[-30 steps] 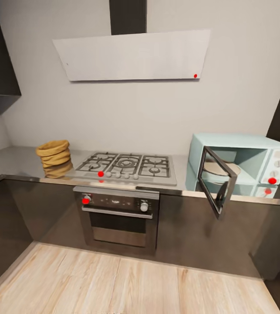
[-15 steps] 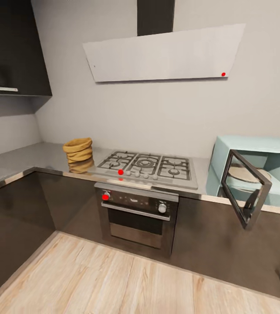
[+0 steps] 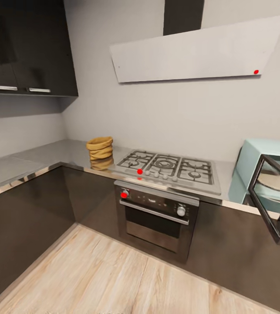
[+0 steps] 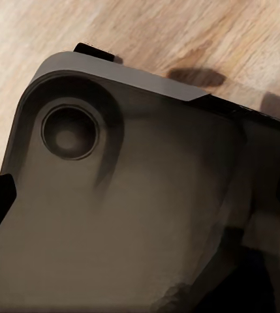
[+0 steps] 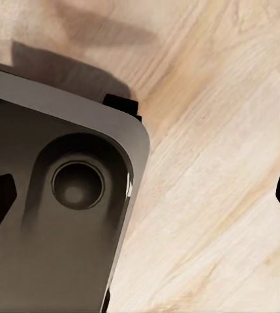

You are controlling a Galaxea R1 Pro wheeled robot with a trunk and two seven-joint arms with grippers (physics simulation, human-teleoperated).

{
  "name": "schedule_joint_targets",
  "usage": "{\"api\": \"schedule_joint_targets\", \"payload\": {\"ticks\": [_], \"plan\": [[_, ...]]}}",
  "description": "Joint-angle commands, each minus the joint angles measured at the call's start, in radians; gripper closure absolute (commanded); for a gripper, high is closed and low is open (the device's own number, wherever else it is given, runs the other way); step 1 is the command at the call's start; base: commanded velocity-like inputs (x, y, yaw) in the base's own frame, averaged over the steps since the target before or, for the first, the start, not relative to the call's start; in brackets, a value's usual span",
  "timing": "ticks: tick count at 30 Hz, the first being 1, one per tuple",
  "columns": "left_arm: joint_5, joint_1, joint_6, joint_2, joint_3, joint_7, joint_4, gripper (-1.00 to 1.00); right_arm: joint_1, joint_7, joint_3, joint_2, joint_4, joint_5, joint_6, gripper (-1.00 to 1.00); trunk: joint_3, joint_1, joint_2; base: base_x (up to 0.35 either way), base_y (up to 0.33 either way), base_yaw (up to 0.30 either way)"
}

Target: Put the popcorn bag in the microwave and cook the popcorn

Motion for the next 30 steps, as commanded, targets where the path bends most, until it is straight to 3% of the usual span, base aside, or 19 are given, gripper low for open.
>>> {"api": "schedule_joint_targets", "payload": {"ticks": [1,11,20,30], "plan": [[0.004,0.000,-0.002,0.000,0.001,0.000,0.000,-1.00,-0.001,0.002,-0.008,-0.001,0.003,0.003,-0.005,-1.00,-0.001,0.000,0.000,0.000,0.000,0.282],[0.004,0.000,-0.002,0.000,0.001,0.000,0.000,-1.00,-0.001,0.002,-0.008,0.000,0.003,0.003,-0.005,-1.00,-0.001,0.000,0.000,0.000,0.000,0.270],[0.003,0.000,0.010,0.002,0.001,-0.006,0.003,-1.00,-0.001,-0.010,-0.015,0.000,0.002,-0.007,-0.005,-1.00,-0.001,0.000,0.000,0.082,0.034,0.025],[0.001,0.000,0.013,0.003,-0.002,-0.012,0.003,-1.00,-0.001,-0.014,-0.017,-0.001,0.002,-0.006,-0.002,-1.00,-0.001,0.000,0.000,0.265,0.246,0.000]]}}
